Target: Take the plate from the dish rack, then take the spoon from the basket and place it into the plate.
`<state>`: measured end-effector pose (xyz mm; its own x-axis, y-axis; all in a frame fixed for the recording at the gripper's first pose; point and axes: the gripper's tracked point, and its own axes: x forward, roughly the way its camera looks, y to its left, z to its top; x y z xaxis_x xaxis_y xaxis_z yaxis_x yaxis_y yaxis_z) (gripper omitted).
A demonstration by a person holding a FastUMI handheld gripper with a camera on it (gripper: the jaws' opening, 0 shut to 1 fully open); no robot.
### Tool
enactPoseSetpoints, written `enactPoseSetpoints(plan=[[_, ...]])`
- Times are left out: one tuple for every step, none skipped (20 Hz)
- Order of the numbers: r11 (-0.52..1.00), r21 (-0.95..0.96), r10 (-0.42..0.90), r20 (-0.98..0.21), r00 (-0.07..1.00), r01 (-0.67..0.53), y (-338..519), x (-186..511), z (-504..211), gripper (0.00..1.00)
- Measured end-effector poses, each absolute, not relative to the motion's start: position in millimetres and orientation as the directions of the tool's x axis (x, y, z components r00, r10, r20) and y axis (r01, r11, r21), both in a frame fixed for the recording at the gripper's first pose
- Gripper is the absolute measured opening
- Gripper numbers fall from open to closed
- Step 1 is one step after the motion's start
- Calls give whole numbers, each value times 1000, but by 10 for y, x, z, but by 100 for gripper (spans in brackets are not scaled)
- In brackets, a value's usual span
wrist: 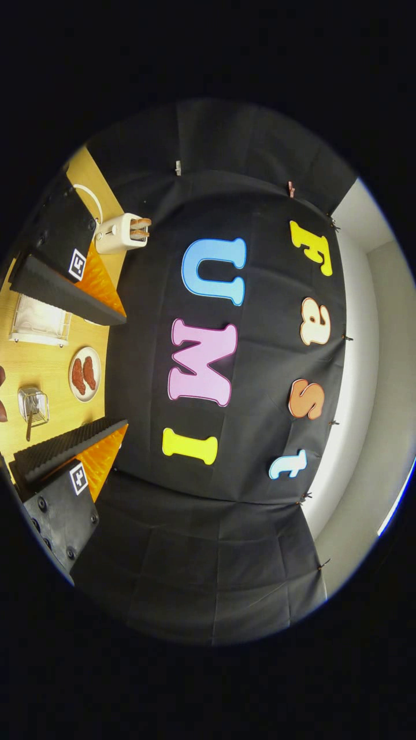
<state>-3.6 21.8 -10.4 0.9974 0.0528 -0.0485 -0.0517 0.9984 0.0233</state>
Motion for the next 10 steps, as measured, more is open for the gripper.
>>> enactPoseSetpoints(plan=[[998, 30, 63, -57, 996, -61, 248, -17, -117, 97], [997, 36, 72, -67, 995, -70, 285, 0, -139, 98], [996, 41, 79, -75, 994, -76, 321, 3, -162, 98], [995, 45, 89, -83, 993, -86, 360, 20, -170, 98], [994, 50, 103, -93, 990, -99, 421, 34, -195, 97], [992, 55, 123, -112, 986, -117, 497, 51, -234, 97], [989, 59, 142, -144, 979, -134, 573, 70, -312, 97], [987, 66, 159, -177, 971, -149, 655, 100, -402, 98], [983, 72, 180, -214, 960, -169, 745, 130, -496, 97], [980, 80, 197, -249, 948, -182, 842, 170, -581, 98]])
